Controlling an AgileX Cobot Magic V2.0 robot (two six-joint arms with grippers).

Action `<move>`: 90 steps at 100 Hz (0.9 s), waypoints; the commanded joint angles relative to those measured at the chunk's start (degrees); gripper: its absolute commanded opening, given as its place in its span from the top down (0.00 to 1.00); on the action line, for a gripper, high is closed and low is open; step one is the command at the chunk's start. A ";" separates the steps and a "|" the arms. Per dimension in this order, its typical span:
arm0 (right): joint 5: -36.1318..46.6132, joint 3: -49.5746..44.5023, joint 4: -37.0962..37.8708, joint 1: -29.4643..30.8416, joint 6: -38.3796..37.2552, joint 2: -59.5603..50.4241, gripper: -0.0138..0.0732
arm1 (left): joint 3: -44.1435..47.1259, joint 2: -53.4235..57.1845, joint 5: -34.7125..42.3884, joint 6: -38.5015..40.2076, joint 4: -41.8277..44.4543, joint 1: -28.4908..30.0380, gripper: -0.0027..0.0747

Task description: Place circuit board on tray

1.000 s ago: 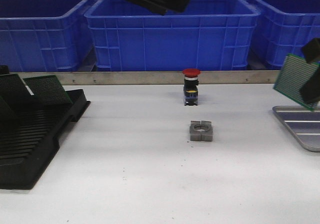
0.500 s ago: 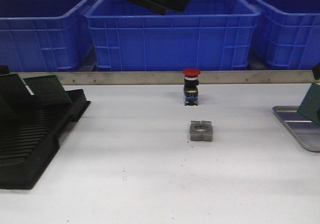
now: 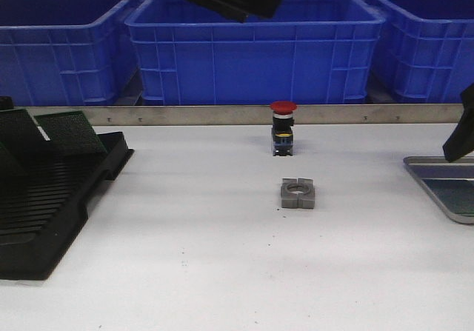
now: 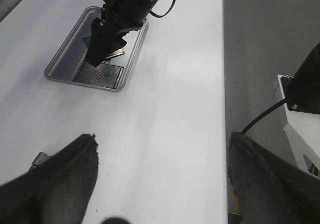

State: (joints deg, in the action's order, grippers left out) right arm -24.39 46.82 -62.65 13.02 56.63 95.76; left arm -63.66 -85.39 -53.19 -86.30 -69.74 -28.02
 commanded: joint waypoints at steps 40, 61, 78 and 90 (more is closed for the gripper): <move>-6.16 1.55 6.64 1.66 1.35 -11.46 0.91 | -1.87 10.85 -1.95 3.68 -1.21 19.84 0.99; -4.10 0.70 6.55 0.51 3.16 -15.72 0.91 | -1.87 14.18 -3.44 6.57 1.59 29.79 0.99; 1.78 -2.26 6.16 -4.23 6.12 -21.00 0.91 | -0.88 17.39 3.09 12.16 1.23 33.59 0.99; 7.35 -5.11 6.01 -8.43 6.29 -25.47 0.91 | 1.73 21.01 8.19 13.03 0.65 32.49 0.99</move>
State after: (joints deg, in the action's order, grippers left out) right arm -22.35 42.09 -55.07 7.10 61.75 74.88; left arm -62.21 -68.30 -49.35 -74.95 -65.01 5.21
